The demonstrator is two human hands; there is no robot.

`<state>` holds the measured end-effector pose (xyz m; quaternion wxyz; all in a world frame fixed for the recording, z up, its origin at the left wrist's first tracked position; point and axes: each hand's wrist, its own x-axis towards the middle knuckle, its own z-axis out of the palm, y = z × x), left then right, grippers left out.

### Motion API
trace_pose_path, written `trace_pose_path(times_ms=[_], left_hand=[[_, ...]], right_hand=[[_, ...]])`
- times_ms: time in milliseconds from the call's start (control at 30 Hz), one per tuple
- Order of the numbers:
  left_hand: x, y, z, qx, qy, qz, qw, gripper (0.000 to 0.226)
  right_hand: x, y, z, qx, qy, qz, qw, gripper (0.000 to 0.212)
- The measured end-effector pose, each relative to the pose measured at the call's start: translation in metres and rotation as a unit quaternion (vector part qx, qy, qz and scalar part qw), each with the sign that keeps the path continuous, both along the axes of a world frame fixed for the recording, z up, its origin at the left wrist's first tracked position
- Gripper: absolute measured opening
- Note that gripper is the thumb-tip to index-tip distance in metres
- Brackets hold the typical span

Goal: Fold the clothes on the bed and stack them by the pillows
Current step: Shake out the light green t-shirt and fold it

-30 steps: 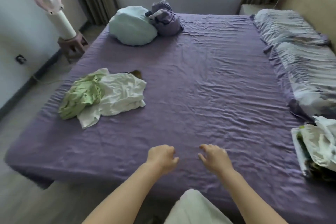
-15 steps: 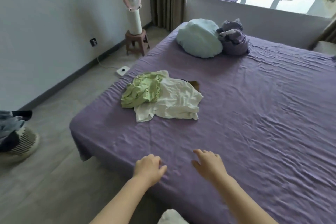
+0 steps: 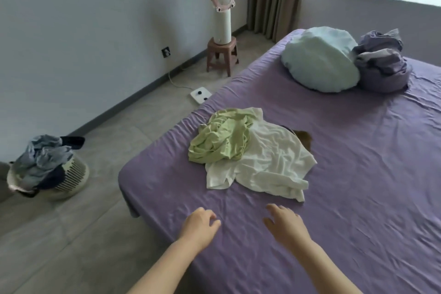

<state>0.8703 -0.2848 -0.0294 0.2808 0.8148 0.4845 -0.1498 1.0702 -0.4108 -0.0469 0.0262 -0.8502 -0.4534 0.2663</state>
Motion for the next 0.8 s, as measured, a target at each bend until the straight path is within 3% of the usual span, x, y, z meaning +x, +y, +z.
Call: trace_pose_path(times_ms=[133,467,800], left_hand=[[0.02,0.055,-0.007,-0.007,-0.01,0.021,1.0,0.035],[0.084,0.225,-0.064,-0.009,-0.043,0.007,0.999,0.03],[0.161,0.311,-0.14,-0.009,-0.085,0.002,0.996,0.051]], right_hand=[[0.023,0.053,-0.007,0.021,0.033,-0.022,0.999,0.031],[0.039,0.19,-0.059,-0.006,0.108,-0.129,0.986,0.043],[0.056,0.324,-0.125,0.014,0.115,-0.21,0.971,0.051]])
